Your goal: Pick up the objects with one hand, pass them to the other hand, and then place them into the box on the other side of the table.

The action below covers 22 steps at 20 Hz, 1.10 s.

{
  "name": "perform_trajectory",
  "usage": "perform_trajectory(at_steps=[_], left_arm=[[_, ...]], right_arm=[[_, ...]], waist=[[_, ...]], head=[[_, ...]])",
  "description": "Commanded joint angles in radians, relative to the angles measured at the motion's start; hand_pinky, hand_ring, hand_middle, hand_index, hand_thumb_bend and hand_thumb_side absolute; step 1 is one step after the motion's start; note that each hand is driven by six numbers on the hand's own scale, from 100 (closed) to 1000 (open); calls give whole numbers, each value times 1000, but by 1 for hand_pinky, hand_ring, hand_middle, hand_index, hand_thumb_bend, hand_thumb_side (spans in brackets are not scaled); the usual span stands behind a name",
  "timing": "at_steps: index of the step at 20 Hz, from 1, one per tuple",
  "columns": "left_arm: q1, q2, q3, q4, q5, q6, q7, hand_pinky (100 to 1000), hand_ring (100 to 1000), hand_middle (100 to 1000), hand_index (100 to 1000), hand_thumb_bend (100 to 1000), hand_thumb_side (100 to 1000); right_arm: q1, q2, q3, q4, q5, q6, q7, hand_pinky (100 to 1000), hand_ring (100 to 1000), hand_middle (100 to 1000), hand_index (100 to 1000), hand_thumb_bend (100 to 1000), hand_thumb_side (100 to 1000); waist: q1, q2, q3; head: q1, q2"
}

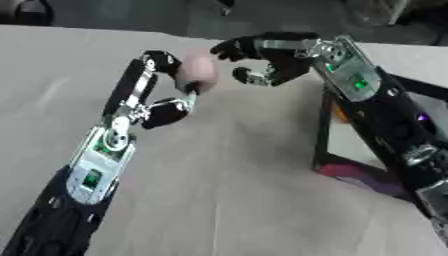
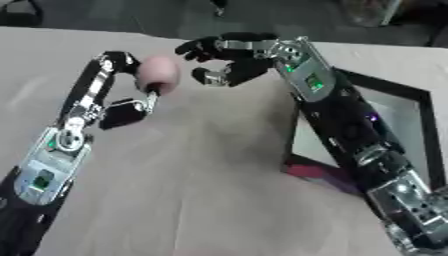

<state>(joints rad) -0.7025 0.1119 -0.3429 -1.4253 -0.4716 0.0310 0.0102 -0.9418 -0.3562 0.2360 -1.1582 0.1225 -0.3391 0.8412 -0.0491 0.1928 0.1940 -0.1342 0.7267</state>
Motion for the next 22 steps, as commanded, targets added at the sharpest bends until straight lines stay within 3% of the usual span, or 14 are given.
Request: perform_trajectory(at_steps=[1, 22], left_arm=[[-20, -5, -3, -20, 0, -7, -3, 788, 577, 485, 502, 100, 100], [-23, -22, -4, -17, -3, -7, -2, 790, 579, 484, 503, 100, 100]], right_arm=[[-25, -7, -18, -8, 13, -67, 66, 1000, 1000, 996, 1000, 100, 650], [-22, 18, 37, -14, 4, -69, 66, 1000, 1000, 1000, 1000, 100, 748]], waist=[[-8, -28, 2], [-9, -24, 7]], head=[[-3, -12], [-1, -13]])
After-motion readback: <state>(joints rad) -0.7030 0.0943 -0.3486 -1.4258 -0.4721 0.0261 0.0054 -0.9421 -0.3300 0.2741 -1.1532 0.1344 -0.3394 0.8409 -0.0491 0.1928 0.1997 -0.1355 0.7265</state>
